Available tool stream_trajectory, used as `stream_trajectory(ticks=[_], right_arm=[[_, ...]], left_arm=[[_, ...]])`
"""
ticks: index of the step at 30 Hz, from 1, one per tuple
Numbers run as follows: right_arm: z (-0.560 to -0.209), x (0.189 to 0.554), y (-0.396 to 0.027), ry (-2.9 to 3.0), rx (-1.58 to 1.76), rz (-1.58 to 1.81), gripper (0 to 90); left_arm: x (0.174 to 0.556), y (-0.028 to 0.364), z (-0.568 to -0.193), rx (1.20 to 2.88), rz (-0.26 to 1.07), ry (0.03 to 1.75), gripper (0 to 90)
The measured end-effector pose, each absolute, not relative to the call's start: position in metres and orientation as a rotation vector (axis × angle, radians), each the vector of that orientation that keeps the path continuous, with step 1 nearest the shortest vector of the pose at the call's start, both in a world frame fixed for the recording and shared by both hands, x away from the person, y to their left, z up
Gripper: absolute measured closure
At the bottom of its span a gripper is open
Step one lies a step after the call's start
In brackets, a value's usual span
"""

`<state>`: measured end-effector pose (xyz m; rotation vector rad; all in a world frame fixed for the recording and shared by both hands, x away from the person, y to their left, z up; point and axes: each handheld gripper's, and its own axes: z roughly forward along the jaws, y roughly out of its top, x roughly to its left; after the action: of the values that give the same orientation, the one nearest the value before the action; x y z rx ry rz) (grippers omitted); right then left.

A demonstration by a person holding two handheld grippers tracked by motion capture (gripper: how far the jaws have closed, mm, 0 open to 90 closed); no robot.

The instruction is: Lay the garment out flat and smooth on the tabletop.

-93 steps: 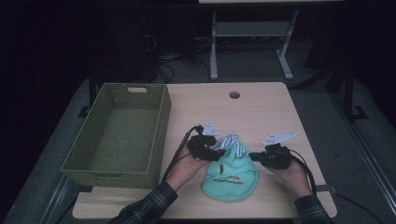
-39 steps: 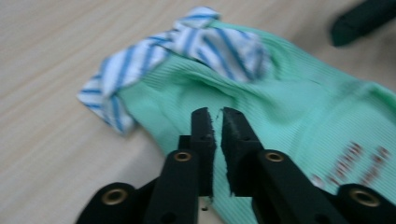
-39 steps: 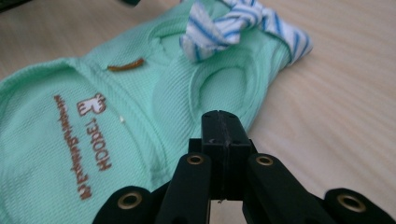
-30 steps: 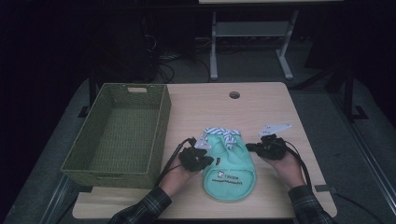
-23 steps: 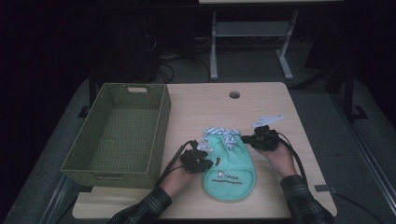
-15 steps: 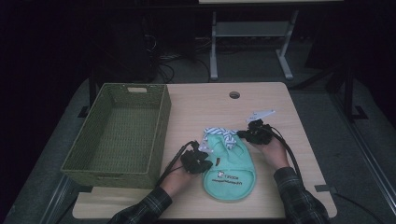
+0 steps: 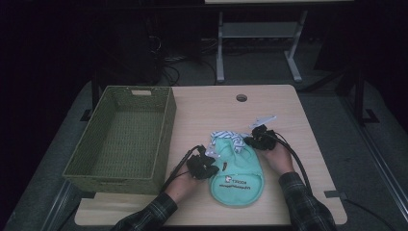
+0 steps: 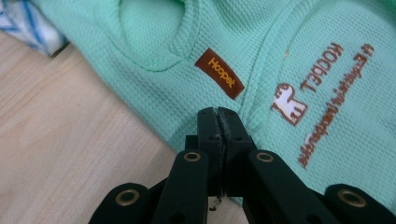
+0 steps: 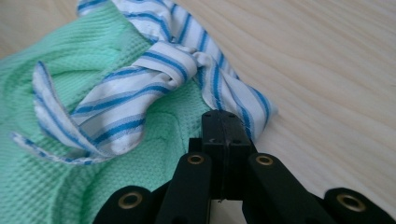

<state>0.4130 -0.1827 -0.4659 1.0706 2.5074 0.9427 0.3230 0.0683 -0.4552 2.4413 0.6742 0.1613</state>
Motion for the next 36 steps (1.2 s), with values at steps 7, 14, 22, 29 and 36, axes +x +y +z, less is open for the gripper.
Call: stream_trajectory(ticks=[7,14,22,29,36], right_arm=[[-0.468,0.422,-0.203,2.455,1.168,0.975,90.0],[-0.466,0.416,-0.202,2.461,1.164,1.068,90.0],[-0.458,0.408,-0.205,2.457,1.149,1.124,85.1],[-0.444,0.402,-0.206,2.446,1.113,1.147,73.1],[-0.434,0.399,-0.212,2.420,1.099,1.176,68.4]], left_arm=[[0.323,0.069,-0.455,2.443,0.159,0.676,89.1],[0.325,0.070,-0.456,2.419,0.133,0.696,86.1],[0.332,0.077,-0.447,2.342,0.180,0.740,73.6],[0.341,0.079,-0.438,2.307,0.234,0.751,61.4],[0.350,0.075,-0.433,2.292,0.277,0.768,48.5]])
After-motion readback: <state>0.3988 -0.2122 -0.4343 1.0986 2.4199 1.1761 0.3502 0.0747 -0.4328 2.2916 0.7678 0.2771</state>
